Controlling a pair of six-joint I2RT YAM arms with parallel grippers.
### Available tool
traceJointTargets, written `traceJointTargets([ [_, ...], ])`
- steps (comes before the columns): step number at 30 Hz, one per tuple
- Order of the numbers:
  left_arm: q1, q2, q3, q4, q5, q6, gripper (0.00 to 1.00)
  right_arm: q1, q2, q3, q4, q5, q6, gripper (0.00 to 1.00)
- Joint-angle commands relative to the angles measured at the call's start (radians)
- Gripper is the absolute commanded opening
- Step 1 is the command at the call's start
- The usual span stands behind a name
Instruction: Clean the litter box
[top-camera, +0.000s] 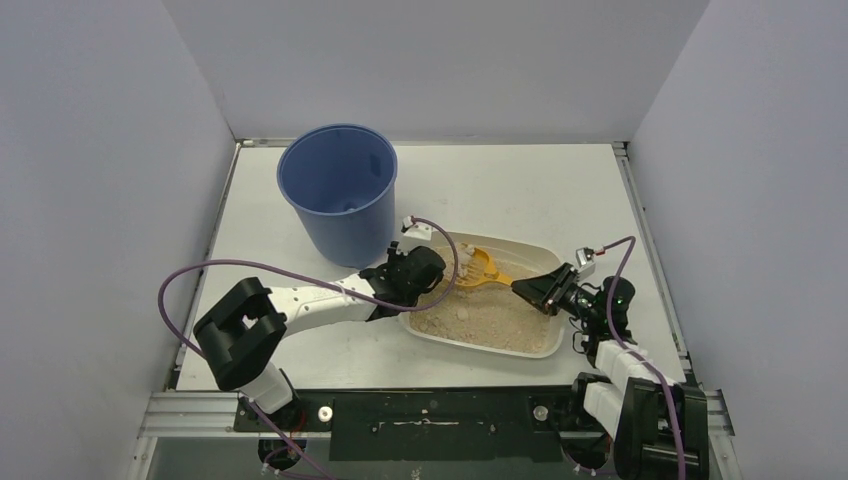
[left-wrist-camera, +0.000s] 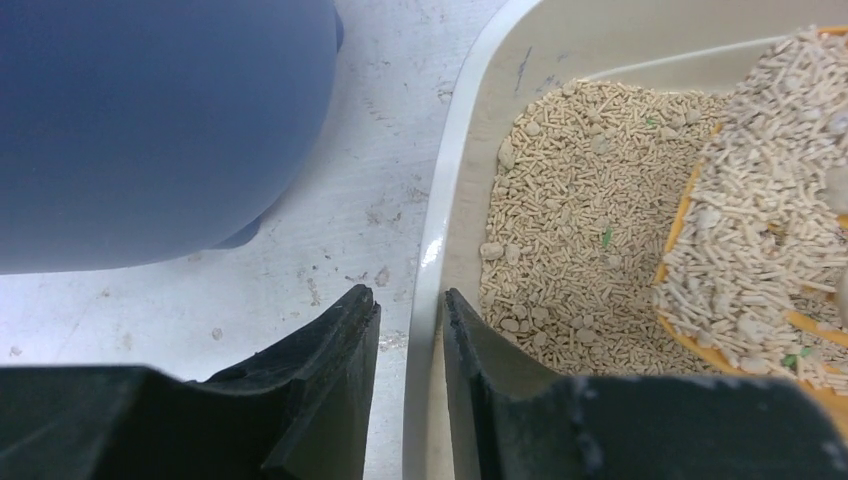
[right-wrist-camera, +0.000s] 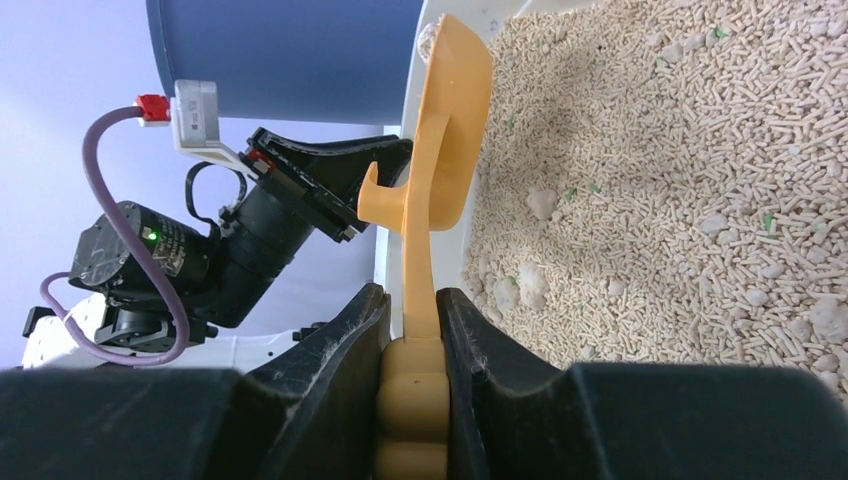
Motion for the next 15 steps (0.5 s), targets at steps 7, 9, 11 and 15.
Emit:
traceJointTargets([
  [7,0.011,-0.054,0.041,0.003,0.05,-0.015,0.5,-0.01,-0.032,-0.05,0.299,0.012,0.158,0.0],
  [9,0.011,-0.076,0.08,-0.03,0.091,-0.003,0.53,-0.01,-0.02,-0.047,0.354,-0.014,0.175,0.0],
  [11,0.011,-0.095,0.129,-0.065,0.128,0.007,0.56,-0.032,-0.016,-0.061,0.373,-0.006,0.193,0.0],
  [15,0.011,-0.147,0.206,-0.125,0.228,0.024,0.61,0.006,-0.001,-0.092,0.531,-0.008,0.283,0.0],
])
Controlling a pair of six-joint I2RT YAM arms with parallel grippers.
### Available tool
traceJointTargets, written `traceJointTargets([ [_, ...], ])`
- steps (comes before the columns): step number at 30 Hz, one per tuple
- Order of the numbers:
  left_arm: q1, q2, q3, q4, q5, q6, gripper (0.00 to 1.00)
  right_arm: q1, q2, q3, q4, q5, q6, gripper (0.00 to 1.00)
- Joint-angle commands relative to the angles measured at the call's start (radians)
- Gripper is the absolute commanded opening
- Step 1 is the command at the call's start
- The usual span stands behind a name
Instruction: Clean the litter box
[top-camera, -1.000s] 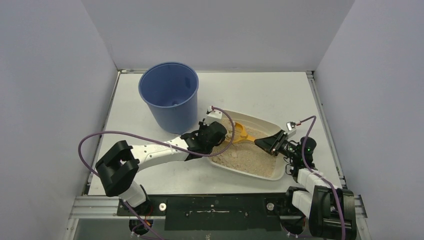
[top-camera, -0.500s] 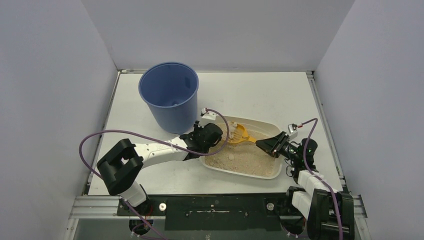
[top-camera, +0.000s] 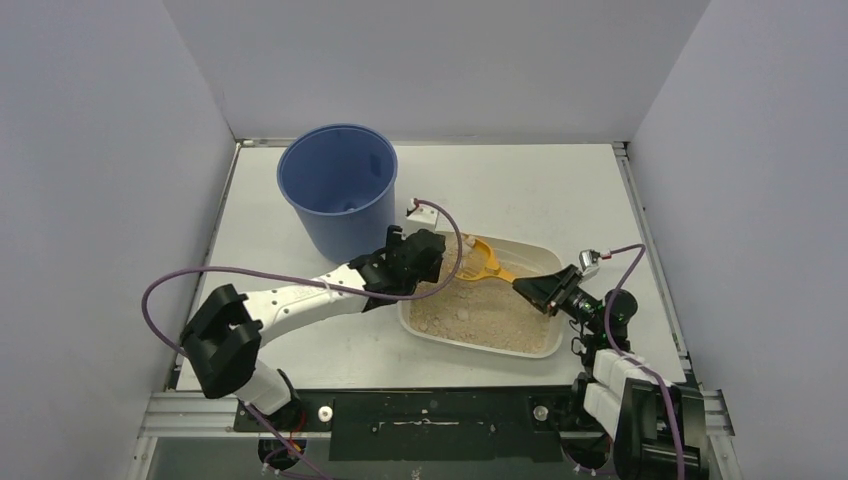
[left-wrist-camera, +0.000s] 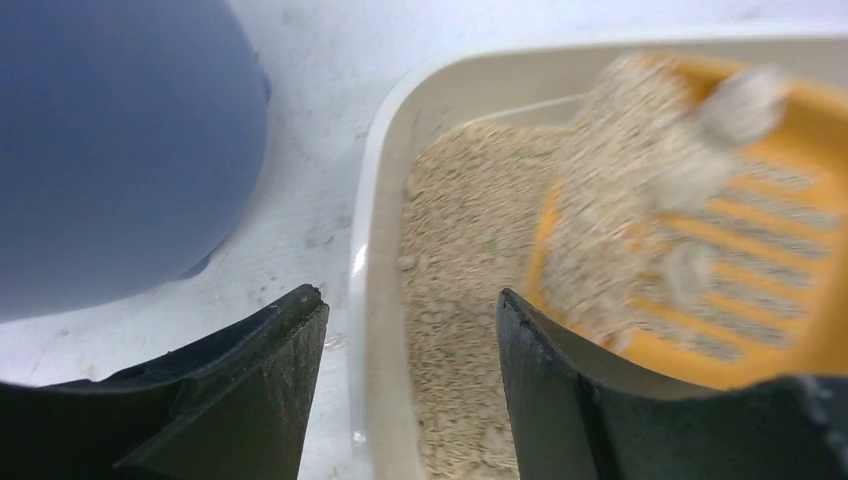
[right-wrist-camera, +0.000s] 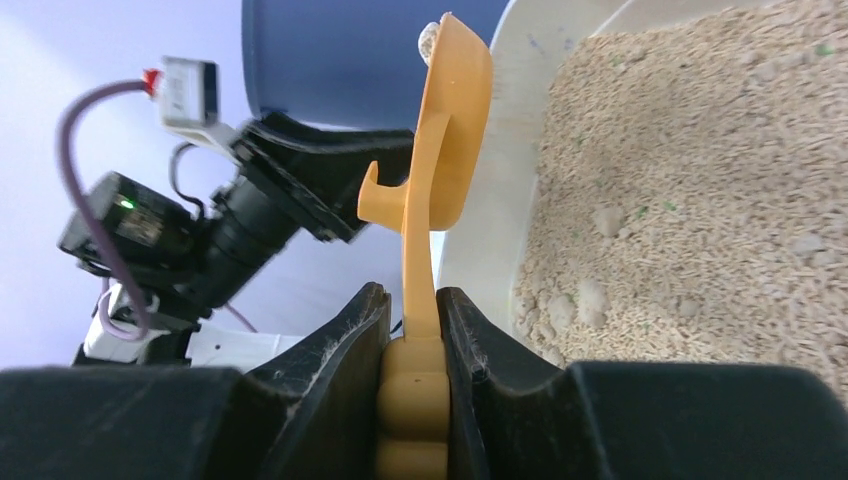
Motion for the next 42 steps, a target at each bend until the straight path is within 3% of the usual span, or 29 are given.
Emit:
traceJointTargets([
  [1,0.005,-0.108,0.132,-0.06,0.129,0.025,0.61,-0.009,0.008,-0.027,0.238,-0.006,0.094,0.0],
  [5,0.005,-0.157,0.19,-0.099,0.221,0.032,0.65,0.091,0.022,-0.05,0.366,0.046,0.149,0.0],
  [8,0.005,-0.187,0.231,-0.122,0.294,0.04,0.67,0.054,0.016,-0.084,0.416,0.078,0.199,0.0],
  [10,0.006,-0.209,0.257,-0.133,0.323,0.049,0.69,0.094,0.019,-0.076,0.458,0.077,0.209,0.0],
  [13,0.007,-0.237,0.284,-0.156,0.333,0.056,0.71,0.046,0.016,-0.103,0.494,0.076,0.262,0.0],
  [21,0.013,-0.296,0.299,-0.183,0.331,0.082,0.74,0.077,-0.006,-0.122,0.58,0.095,0.338,0.0],
  [25,0.018,-0.321,0.29,-0.186,0.316,0.097,0.77,0.032,-0.044,-0.133,0.539,0.085,0.366,0.0],
  [39,0.021,-0.395,0.273,-0.246,0.236,0.203,0.94,0.062,-0.182,-0.069,0.255,0.06,0.268,0.0],
  [42,0.022,-0.419,0.259,-0.246,0.224,0.229,0.95,0.088,-0.171,-0.077,0.301,0.096,0.292,0.0],
])
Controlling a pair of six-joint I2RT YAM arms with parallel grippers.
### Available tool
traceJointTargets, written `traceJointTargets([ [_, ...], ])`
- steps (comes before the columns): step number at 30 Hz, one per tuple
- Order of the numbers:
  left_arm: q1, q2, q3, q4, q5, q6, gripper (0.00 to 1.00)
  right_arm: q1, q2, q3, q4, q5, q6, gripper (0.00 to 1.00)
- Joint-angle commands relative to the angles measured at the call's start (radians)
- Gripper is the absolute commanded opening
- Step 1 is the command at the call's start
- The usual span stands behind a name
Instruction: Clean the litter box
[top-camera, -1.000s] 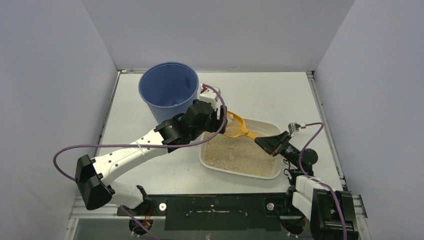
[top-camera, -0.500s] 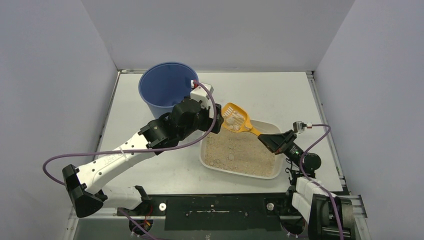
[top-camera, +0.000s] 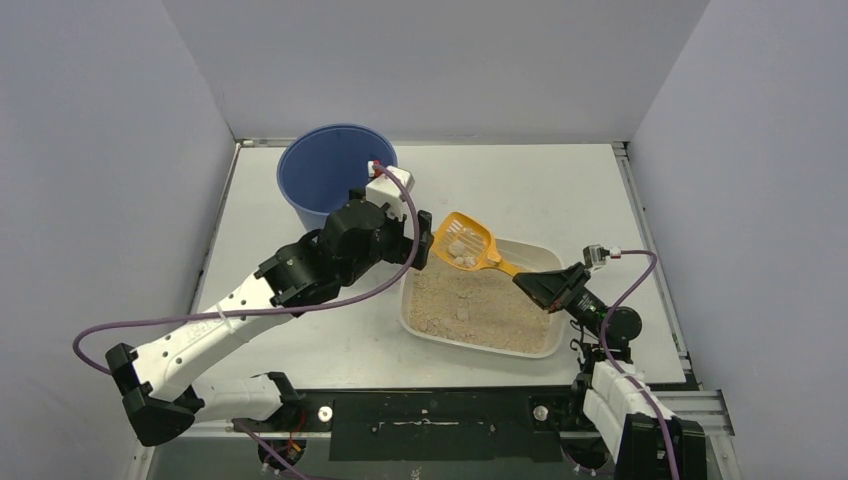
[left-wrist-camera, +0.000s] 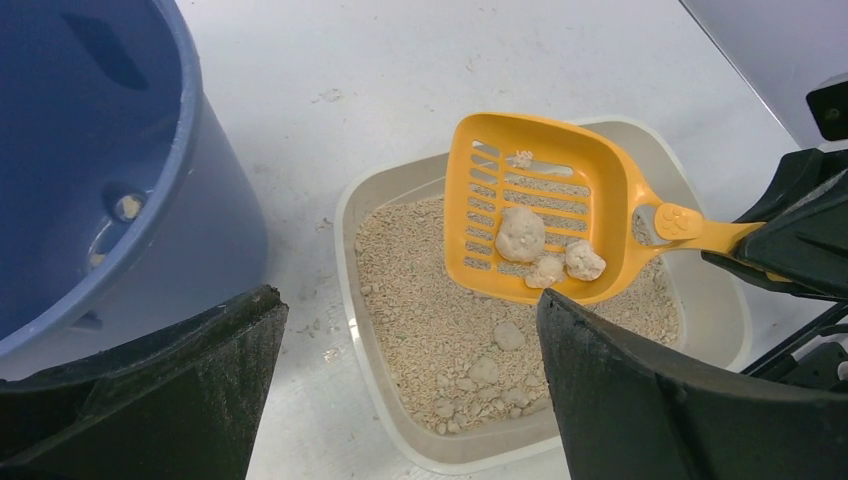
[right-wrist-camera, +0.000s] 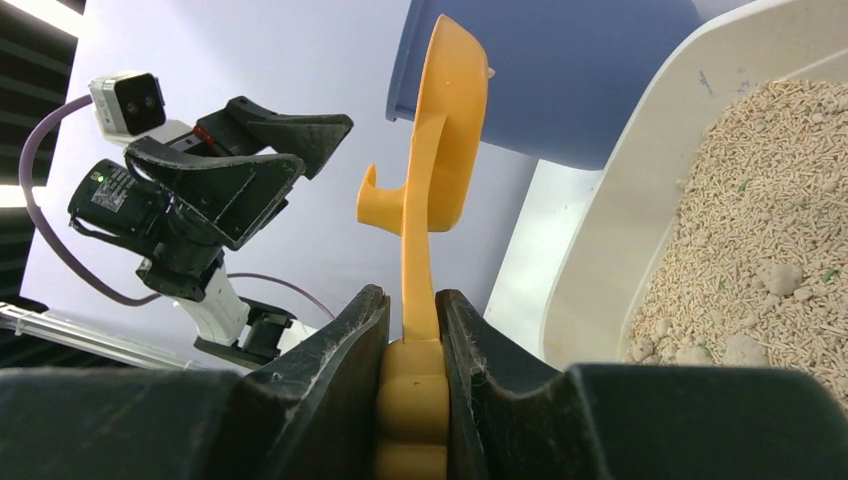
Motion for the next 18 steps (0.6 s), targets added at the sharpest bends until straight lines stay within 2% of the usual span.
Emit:
traceJointTargets([
  [1,0.007,-0.064,0.001,-0.007,-0.043,0.063,0.95,0.034,0.002,-0.04,0.038,0.031,-0.009,0.0],
  [11,0.006,-0.171,-0.071,0.003,-0.197,0.132,0.95,0.038,-0.016,0.065,-0.042,0.055,-0.033,0.0],
  [18,0.006,-0.32,-0.232,0.16,-0.311,0.198,0.95,0.108,0.032,0.19,-0.151,0.135,-0.114,0.0],
])
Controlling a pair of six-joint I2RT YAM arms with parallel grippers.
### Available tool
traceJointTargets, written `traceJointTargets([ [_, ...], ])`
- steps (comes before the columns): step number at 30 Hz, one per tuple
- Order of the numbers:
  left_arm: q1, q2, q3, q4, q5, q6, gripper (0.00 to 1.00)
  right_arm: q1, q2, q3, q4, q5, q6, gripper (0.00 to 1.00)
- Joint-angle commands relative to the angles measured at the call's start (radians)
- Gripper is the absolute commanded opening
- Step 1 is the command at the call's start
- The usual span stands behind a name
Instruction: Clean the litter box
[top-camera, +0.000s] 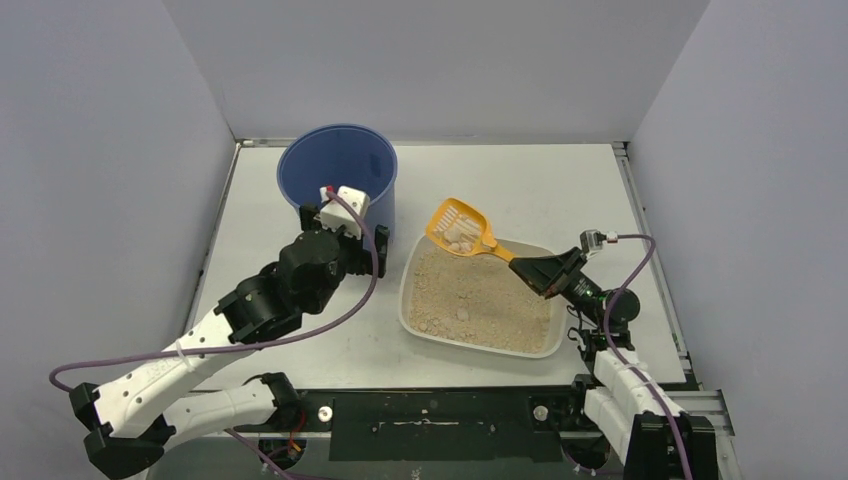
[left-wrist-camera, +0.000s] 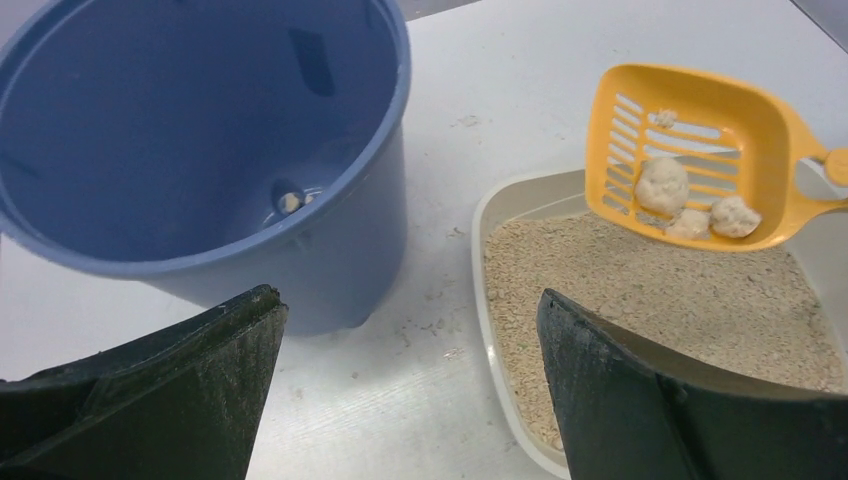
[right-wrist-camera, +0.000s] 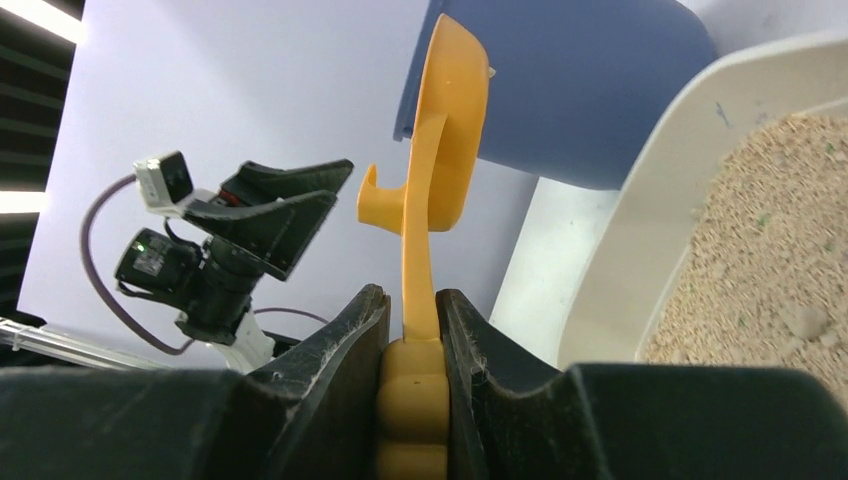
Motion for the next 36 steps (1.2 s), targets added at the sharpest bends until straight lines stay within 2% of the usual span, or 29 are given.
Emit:
traceJointTargets([
  [1,0.004,-0.119,-0.091,0.163,-0.107,0.066,0.95,0.061,0.031,0.135,-0.051,0.088,-0.087,0.0],
  [12,0.009,-0.346,-0.266,0.297,-0.163,0.092,0.95,0.24,0.241,0.485,-0.168,0.201,-0.235,0.0],
  [21,0.039,-0.392,-0.294,0.306,-0.179,0.088,0.95,0.363,0.478,0.857,-0.373,0.183,-0.411,0.0],
  [25,0.094,-0.4,-0.298,0.31,-0.168,0.067,0.95,0.404,0.58,1.033,-0.568,0.181,-0.541,0.0],
  [36,0.252,-0.461,-0.322,0.323,-0.103,-0.01,0.95,0.482,0.804,1.517,-1.162,0.284,-1.07,0.0],
])
